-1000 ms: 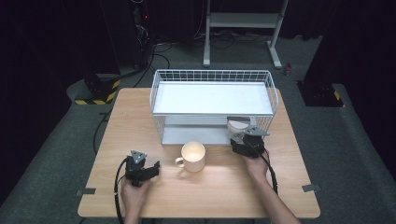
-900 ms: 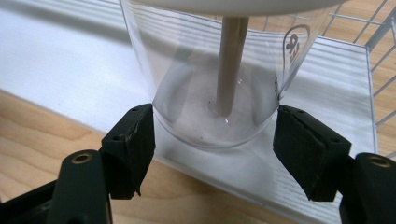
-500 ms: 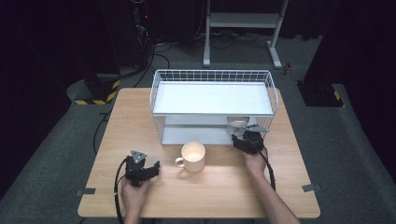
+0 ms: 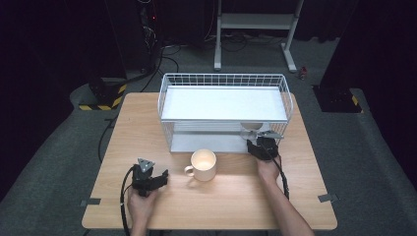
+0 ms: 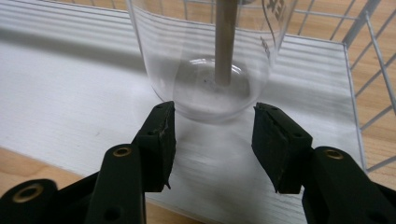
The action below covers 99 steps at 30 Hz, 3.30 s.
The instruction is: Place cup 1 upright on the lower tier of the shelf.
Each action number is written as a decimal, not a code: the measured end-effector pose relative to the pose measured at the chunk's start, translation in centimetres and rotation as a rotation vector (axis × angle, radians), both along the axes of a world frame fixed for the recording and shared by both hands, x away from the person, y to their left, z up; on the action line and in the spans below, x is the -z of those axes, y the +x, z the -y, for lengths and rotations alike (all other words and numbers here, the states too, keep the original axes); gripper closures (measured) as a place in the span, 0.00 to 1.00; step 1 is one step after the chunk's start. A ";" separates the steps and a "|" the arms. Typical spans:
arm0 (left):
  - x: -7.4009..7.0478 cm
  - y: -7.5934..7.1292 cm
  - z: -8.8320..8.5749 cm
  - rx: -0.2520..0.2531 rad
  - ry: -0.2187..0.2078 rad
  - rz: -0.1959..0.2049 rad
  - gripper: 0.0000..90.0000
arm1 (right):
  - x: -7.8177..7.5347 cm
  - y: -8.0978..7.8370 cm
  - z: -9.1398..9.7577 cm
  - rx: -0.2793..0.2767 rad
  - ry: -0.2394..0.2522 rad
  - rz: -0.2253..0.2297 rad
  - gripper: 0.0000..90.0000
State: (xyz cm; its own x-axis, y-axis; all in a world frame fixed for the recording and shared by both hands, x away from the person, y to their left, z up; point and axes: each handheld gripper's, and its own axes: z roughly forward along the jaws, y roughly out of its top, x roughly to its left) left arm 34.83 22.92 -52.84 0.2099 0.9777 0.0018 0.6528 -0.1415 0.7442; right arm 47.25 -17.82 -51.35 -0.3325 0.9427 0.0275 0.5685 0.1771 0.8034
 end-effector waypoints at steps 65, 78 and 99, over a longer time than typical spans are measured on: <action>0.0 0.0 0.0 0.003 0.006 0.001 0.27 | -2.7 -3.3 1.8 -0.120 0.038 0.058 0.43; 0.0 0.0 0.0 0.003 0.006 0.001 0.27 | -3.2 -4.2 2.1 -0.140 0.052 0.082 0.42; 0.0 0.0 0.0 0.004 0.006 -0.001 0.27 | -4.3 -6.1 3.6 -0.164 0.078 0.114 0.43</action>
